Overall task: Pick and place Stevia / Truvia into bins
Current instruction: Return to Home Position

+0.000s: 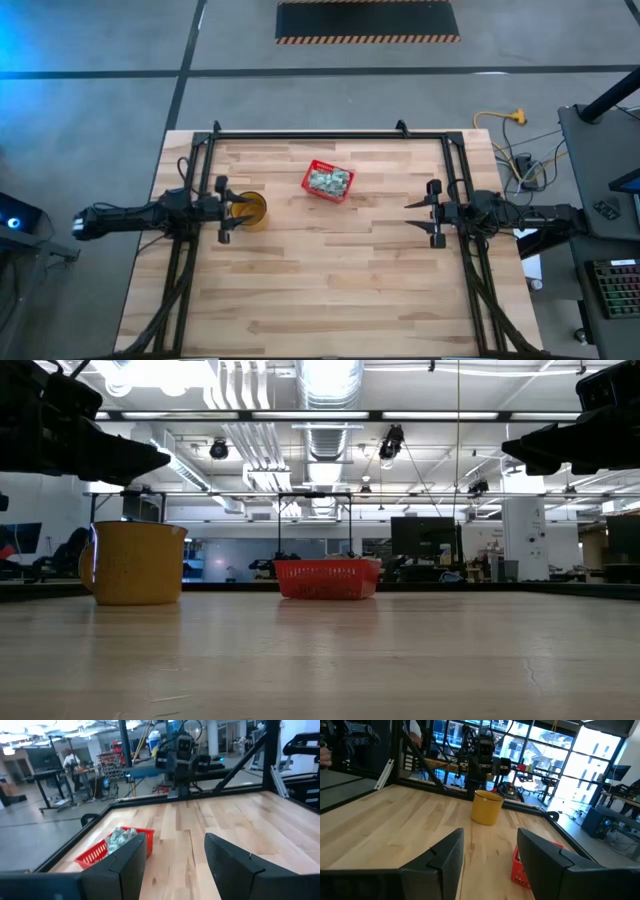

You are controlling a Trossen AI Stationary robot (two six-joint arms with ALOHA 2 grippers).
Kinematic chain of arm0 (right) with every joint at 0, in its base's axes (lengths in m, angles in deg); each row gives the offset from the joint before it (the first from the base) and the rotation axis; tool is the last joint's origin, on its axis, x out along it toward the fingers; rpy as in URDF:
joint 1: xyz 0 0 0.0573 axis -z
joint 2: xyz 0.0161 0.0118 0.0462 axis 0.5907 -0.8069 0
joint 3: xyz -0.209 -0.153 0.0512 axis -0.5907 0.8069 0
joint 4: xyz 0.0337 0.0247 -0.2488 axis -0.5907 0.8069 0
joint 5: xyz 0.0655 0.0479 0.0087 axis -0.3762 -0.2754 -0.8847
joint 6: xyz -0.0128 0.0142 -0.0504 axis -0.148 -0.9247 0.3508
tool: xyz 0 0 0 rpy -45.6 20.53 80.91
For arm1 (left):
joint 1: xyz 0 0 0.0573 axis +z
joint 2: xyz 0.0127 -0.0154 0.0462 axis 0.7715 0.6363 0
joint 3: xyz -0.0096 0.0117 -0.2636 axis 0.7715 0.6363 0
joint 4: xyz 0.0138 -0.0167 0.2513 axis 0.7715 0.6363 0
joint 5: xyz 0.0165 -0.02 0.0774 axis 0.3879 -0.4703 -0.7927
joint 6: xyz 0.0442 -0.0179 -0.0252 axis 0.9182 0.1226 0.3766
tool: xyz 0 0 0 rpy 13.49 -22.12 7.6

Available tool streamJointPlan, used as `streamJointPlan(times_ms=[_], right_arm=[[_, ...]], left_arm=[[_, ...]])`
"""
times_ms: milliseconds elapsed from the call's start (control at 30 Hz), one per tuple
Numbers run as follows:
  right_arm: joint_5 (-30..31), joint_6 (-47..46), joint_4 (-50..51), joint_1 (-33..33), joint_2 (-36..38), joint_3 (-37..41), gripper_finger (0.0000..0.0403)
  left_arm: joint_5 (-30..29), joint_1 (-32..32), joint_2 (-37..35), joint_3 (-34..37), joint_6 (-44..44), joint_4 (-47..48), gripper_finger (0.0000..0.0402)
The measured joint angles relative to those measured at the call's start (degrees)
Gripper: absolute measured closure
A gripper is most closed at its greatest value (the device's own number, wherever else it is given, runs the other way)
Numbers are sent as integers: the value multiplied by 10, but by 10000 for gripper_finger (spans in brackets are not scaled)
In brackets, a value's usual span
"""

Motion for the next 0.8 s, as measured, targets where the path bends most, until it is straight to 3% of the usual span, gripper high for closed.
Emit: streamJointPlan(times_ms=[333, 800], right_arm=[[0, 0, 0, 0, 0, 0, 227], [0, -4, 0, 0, 0, 0, 227]], left_arm=[[10, 0, -34, 0, 12, 7, 217], [11, 0, 13, 1, 12, -2, 217]])
